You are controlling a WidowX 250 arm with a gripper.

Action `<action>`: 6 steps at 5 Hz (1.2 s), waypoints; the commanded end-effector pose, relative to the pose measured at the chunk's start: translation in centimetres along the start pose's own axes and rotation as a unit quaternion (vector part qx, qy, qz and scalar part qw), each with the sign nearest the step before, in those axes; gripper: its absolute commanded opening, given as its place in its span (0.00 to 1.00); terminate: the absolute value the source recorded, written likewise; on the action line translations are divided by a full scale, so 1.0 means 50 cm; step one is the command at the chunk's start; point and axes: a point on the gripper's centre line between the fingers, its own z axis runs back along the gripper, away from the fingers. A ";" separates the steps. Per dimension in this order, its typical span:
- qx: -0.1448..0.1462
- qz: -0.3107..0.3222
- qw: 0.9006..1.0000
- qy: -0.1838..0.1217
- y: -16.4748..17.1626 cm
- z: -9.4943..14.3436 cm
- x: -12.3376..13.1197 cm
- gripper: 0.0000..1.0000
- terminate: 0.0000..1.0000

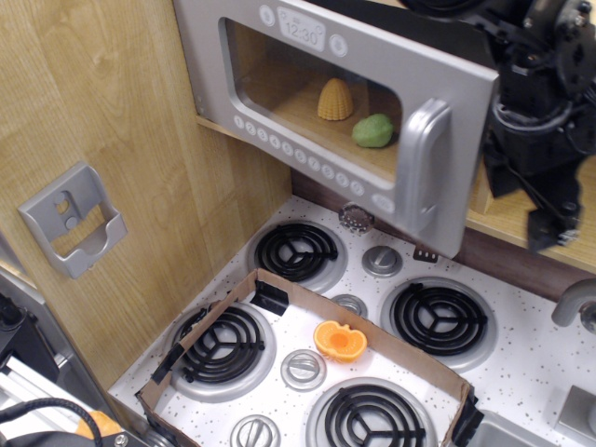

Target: Open microwave

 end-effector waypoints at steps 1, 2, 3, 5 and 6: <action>-0.005 0.102 0.995 0.010 0.024 0.023 -0.052 1.00 0.00; -0.009 0.181 0.983 0.028 0.029 0.028 -0.091 1.00 0.00; 0.023 0.229 0.973 0.029 0.033 0.038 -0.149 1.00 0.00; 0.042 0.220 0.975 0.015 0.044 0.057 -0.248 1.00 0.00; 0.020 0.228 0.973 0.032 0.054 0.065 -0.259 1.00 0.00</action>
